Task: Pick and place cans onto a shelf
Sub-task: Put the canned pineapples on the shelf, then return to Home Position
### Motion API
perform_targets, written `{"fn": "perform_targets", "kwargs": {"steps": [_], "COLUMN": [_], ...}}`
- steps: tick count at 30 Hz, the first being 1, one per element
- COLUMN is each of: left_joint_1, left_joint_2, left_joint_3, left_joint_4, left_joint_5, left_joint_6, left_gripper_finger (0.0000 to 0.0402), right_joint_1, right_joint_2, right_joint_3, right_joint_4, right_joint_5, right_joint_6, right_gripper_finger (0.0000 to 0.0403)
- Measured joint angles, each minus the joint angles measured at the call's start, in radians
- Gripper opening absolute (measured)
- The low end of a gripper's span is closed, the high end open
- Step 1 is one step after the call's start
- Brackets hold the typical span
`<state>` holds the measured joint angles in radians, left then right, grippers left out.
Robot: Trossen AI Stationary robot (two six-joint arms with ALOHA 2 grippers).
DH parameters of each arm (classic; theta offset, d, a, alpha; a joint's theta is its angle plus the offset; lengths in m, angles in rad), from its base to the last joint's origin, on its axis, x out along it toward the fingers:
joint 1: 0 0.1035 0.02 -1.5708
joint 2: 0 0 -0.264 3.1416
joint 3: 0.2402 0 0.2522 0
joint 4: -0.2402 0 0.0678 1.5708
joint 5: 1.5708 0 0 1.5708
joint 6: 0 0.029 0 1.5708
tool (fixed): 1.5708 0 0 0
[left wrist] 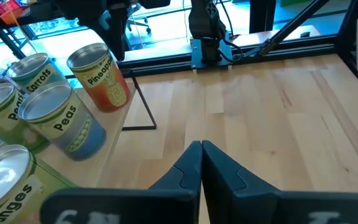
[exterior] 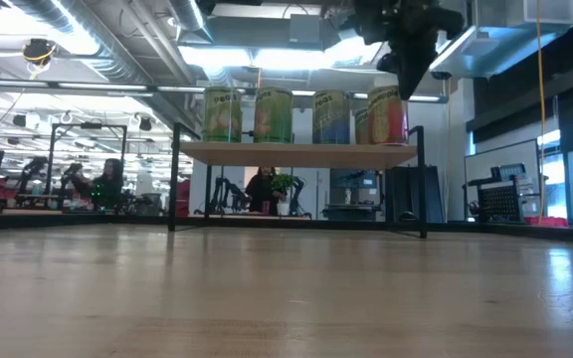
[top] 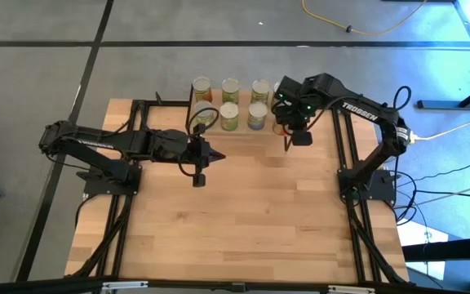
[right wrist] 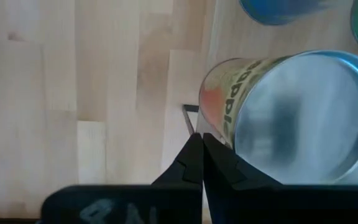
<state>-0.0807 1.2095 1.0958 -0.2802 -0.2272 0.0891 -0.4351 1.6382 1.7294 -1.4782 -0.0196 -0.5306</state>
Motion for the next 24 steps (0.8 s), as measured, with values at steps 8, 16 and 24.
{"fn": "perform_targets", "kwargs": {"steps": [8,16,24], "left_joint_1": [0.000,0.000,0.000], "left_joint_2": [0.000,0.000,-0.078], "left_joint_3": [0.000,0.000,-0.001], "left_joint_4": [0.000,0.000,-0.017], "left_joint_5": [-0.004,-0.051,-0.051], "left_joint_6": [0.000,0.001,0.001], "left_gripper_finger": [0.0001,0.0001,0.0001], "right_joint_1": [0.000,0.000,0.000], "right_joint_2": [0.000,0.000,-0.062], "right_joint_3": [0.000,0.000,0.000], "right_joint_4": [0.037,0.048,0.044], "right_joint_5": [0.003,0.079,0.070], "right_joint_6": [-0.029,-0.032,-0.048], "right_gripper_finger": [0.0000,0.0000,0.0000]}}
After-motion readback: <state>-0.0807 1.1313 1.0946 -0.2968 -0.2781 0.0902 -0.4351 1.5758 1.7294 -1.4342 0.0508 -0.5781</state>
